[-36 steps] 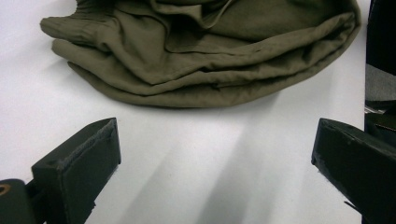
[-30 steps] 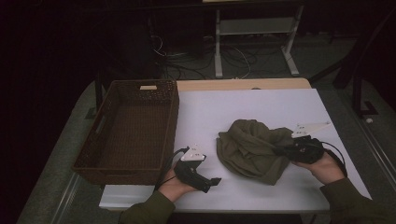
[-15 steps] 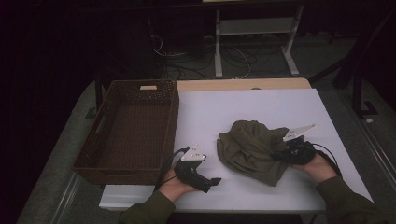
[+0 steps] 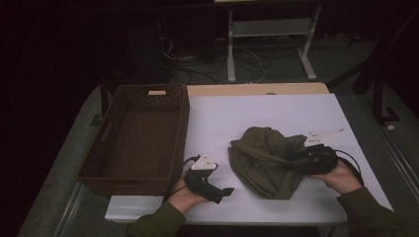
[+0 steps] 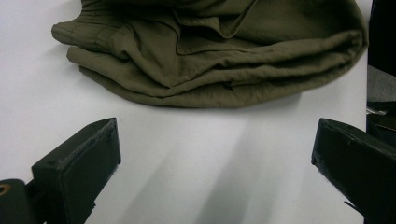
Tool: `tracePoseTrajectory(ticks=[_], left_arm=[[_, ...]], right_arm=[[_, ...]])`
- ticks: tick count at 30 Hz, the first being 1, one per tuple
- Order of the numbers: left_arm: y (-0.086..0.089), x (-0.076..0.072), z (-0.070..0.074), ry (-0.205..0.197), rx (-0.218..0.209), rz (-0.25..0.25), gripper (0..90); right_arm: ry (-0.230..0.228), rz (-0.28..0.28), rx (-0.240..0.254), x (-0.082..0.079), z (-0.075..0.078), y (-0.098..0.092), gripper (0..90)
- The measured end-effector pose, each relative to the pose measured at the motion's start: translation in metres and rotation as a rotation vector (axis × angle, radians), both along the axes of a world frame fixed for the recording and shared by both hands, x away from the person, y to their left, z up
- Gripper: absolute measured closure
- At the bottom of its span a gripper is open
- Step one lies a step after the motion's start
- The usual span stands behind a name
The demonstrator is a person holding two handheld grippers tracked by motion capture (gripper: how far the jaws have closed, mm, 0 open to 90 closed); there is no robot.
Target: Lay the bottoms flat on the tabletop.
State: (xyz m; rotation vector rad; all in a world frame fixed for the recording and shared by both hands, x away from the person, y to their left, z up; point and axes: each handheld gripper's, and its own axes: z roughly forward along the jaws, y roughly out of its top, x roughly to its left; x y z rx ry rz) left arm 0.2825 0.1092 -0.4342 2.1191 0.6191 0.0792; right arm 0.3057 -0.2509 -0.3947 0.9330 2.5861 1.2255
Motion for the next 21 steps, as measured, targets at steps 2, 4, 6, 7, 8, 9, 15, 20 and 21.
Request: tracePoseTrajectory(ticks=[2,4,6,7,8,9,15,20,21], left_arm=[[0.0,0.0,0.0,0.0,-0.001,0.001,1.0],[0.0,0.0,0.0,0.0,0.001,-0.001,1.0],[-0.001,0.0,0.0,-0.002,0.002,-0.002,1.0],[0.0,0.0,0.0,-0.002,0.002,-0.002,1.0],[0.0,0.0,0.0,-0.002,0.002,-0.002,1.0],[0.0,0.0,0.0,-0.001,0.002,-0.001,1.0],[-0.001,0.0,0.0,-0.001,0.001,-0.001,1.0],[0.0,0.0,0.0,0.0,0.0,-0.003,1.0],[0.0,0.0,0.0,0.0,0.001,-0.003,1.0]], right_arm=[[-0.013,0.021,-0.008,0.001,0.003,0.009,50.9],[-0.021,0.04,-0.011,0.004,0.005,0.019,48.7],[-0.026,0.063,-0.011,0.007,0.008,0.029,47.4],[-0.029,0.071,-0.011,0.008,0.01,0.033,46.8],[-0.034,0.08,-0.005,0.009,0.012,0.038,46.5],[-0.032,0.09,0.002,0.011,0.014,0.043,46.1],[-0.039,0.144,0.005,0.02,0.022,0.075,43.8],[-0.043,0.168,-0.021,0.033,0.02,0.103,41.1],[-0.034,0.167,-0.026,0.035,0.018,0.108,40.4]])
